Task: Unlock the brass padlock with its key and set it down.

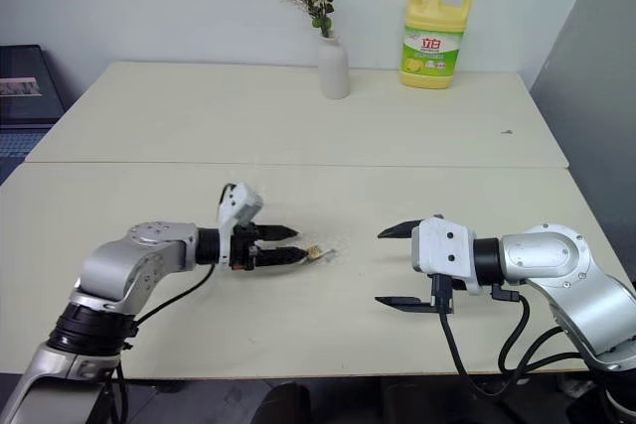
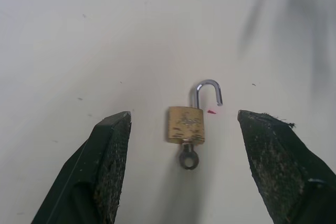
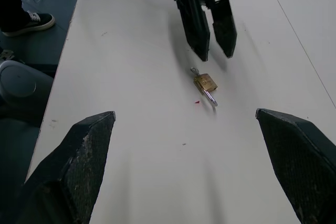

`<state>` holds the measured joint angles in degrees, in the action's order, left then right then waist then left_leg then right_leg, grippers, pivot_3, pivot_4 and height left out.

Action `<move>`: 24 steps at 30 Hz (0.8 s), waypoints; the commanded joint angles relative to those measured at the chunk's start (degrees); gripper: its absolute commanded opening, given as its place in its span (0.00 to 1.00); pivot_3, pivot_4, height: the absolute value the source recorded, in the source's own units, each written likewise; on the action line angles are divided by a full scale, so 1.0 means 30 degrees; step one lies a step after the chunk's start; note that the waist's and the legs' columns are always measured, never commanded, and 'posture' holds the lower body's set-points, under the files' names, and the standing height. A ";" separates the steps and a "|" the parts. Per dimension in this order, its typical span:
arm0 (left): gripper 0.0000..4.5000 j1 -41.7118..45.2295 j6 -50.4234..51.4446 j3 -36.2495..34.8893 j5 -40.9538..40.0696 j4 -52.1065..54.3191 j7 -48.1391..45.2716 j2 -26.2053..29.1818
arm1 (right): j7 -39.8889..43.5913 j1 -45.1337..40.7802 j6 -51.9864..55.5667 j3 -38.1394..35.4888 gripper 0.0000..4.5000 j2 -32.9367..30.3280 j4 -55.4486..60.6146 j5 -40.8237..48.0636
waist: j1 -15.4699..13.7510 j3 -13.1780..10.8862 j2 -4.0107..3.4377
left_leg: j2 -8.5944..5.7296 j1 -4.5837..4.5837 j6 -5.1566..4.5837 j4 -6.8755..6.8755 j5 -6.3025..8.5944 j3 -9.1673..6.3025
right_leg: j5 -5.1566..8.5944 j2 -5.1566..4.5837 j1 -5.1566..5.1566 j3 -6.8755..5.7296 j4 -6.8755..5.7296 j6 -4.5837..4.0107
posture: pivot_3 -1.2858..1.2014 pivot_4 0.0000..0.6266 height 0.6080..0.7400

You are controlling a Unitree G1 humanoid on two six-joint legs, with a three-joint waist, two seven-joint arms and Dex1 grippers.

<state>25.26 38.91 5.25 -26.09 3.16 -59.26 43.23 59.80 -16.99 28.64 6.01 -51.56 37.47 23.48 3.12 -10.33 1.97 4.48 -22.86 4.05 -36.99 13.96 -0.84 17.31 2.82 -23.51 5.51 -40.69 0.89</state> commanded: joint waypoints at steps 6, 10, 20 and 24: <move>0.94 -0.2345 -0.3923 -0.2166 0.0552 0.3389 -0.3206 0.4478 | 0.0277 -0.0265 -0.0870 0.0404 1.00 0.0299 -0.1078 -0.0440 | 0.0037 -0.0015 -0.0018 | 0.0015 0.0002 0.0001 0.0016 0.0001 0.0020 | 0.0024 -0.0010 -0.0014 -0.0001 0.0014 -0.0035 | 0.52 0.24 1.00; 1.00 -0.2644 -0.4013 -0.2528 0.0530 0.3682 -0.3432 0.4944 | 0.0588 -0.0756 -0.1209 0.0712 1.00 0.0506 -0.2079 -0.0741 | -0.0027 -0.0020 -0.0024 | 0.0014 -0.0001 0.0001 0.0010 0.0001 0.0025 | 0.0033 -0.0010 -0.0012 -0.0009 0.0015 -0.0029 | 0.52 0.24 1.00; 1.00 -0.3844 -0.3805 -0.3068 -0.0041 0.5021 -0.3671 0.5180 | 0.1322 -0.2156 -0.1809 0.1274 1.00 0.1049 -0.3804 -0.1127 | 0.0015 -0.0026 -0.0031 | 0.0024 -0.0004 0.0000 0.0016 0.0001 0.0033 | 0.0050 -0.0004 -0.0026 -0.0005 0.0006 -0.0050 | 0.52 0.24 1.00; 1.00 -0.3939 -0.3839 -0.3142 -0.0058 0.5216 -0.3604 0.5076 | 0.1543 -0.2358 -0.1986 0.1367 1.00 0.1162 -0.4115 -0.1233 | 0.0015 -0.0026 -0.0031 | 0.0024 -0.0001 -0.0001 0.0013 0.0001 0.0033 | 0.0051 -0.0004 -0.0026 -0.0004 0.0001 -0.0049 | 0.52 0.24 1.00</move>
<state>13.42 27.46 -2.09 -25.41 16.89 -70.12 57.79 63.79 -23.20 23.97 10.48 -48.29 24.60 19.63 3.17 -10.41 1.88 4.55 -22.86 4.05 -36.96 13.96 -0.74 17.47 2.81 -23.59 5.50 -40.69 0.75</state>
